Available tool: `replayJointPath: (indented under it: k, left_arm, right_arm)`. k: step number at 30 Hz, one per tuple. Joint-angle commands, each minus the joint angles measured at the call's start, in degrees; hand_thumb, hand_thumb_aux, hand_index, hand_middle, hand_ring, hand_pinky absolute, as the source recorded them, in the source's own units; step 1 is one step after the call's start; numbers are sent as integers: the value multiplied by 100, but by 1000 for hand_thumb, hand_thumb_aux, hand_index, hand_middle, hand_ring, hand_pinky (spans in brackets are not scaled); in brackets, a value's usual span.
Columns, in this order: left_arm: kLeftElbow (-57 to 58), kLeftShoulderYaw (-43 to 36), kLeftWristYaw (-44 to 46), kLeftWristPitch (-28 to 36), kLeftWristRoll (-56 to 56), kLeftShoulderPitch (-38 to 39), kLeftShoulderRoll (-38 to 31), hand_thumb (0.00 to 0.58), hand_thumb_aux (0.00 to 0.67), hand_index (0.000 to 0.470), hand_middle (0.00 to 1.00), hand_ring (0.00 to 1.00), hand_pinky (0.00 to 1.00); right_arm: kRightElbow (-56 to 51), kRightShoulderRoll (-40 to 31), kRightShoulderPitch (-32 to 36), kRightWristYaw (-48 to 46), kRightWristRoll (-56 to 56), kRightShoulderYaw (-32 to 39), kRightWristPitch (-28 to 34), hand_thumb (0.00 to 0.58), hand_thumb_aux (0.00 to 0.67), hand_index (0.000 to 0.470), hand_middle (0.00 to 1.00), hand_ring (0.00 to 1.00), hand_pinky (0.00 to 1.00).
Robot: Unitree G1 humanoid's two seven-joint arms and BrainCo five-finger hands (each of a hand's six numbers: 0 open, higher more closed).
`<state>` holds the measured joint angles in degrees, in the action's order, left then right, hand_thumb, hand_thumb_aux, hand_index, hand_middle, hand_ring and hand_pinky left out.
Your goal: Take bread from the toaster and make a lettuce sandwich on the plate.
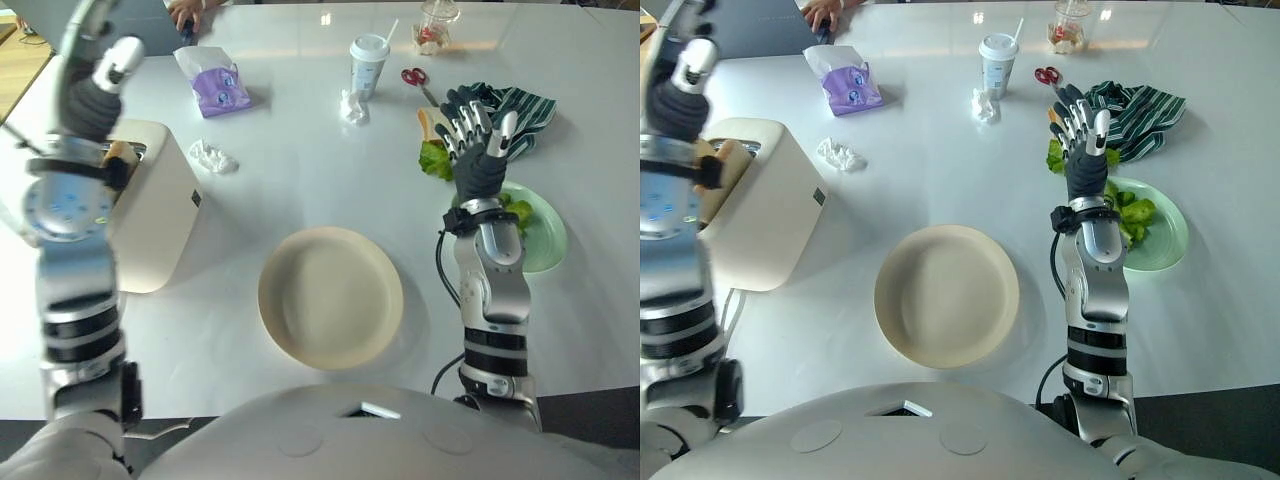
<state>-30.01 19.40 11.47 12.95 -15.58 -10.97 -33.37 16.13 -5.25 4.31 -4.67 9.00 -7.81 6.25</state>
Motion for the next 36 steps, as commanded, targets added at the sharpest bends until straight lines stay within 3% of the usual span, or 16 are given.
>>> replayJointPath:
  k: [1,5,6,7,8,10,13,15,17,18,20,27,29,30,31,36]
  left_arm:
    - [-254,840,419,244,-454,849,-587,0,0,0,0,0,0]
    - [284,1115,513,55,-1613,1926,-1242,0,0,0,0,0,0]
    - [504,1106,467,9,-1936,2156,-1379,216,139,98,0,0,0]
    - [675,1080,434,-21,-2207,2342,-1479,337,236,166,0,0,0]
    - [808,1053,422,-22,-2361,2464,-1523,325,226,159,0,0,0]
    - [999,943,424,16,-2604,2590,-1558,187,118,83,0,0,0]
    - [1116,757,505,95,-2774,2643,-1530,268,179,125,0,0,0]
    - [1195,742,532,167,-2743,2630,-1489,449,352,247,0,0,0]
    - [1260,710,531,189,-2740,2604,-1506,482,394,276,0,0,0]
    - [1266,679,541,172,-2705,2576,-1504,524,462,324,0,0,0]
    - [1250,597,574,148,-2640,2514,-1481,526,465,326,0,0,0]
    - [1254,382,602,170,-2560,2420,-1394,441,342,240,0,0,0]
    - [1258,340,576,183,-2565,2378,-1386,343,242,170,0,0,0]
    - [1250,335,546,189,-2571,2351,-1383,209,134,94,0,0,0]
    - [1238,339,523,201,-2570,2315,-1385,0,0,0,0,0,0]
    - [1321,306,425,228,-2681,2216,-1475,0,0,0,0,0,0]
  right_arm:
    - [206,60,-187,65,150,-79,185,0,0,0,0,0,0]
    - [435,95,-377,134,252,-173,275,0,0,0,0,0,0]
    - [469,92,-404,144,268,-183,291,0,0,0,0,0,0]
    - [487,78,-420,146,271,-183,309,0,0,0,0,0,0]
    - [487,66,-426,145,271,-178,321,0,0,0,0,0,0]
    - [469,47,-414,141,277,-179,341,0,0,0,0,0,0]
    - [466,36,-389,136,292,-191,354,0,0,0,0,0,0]
    - [446,35,-365,123,278,-168,340,0,0,0,0,0,0]
    - [431,33,-347,117,277,-167,331,0,0,0,0,0,0]
    - [435,32,-348,121,278,-176,329,0,0,0,0,0,0]
    - [435,24,-339,127,283,-202,323,0,0,0,0,0,0]
    - [346,-21,-246,118,257,-228,278,0,0,0,0,0,0]
    - [326,-26,-236,118,251,-228,259,0,0,0,0,0,0]
    - [320,-28,-235,117,245,-225,248,0,0,0,0,0,0]
    - [313,-35,-235,113,233,-220,233,0,0,0,0,0,0]
    - [326,-53,-267,115,167,-170,173,0,0,0,0,0,0]
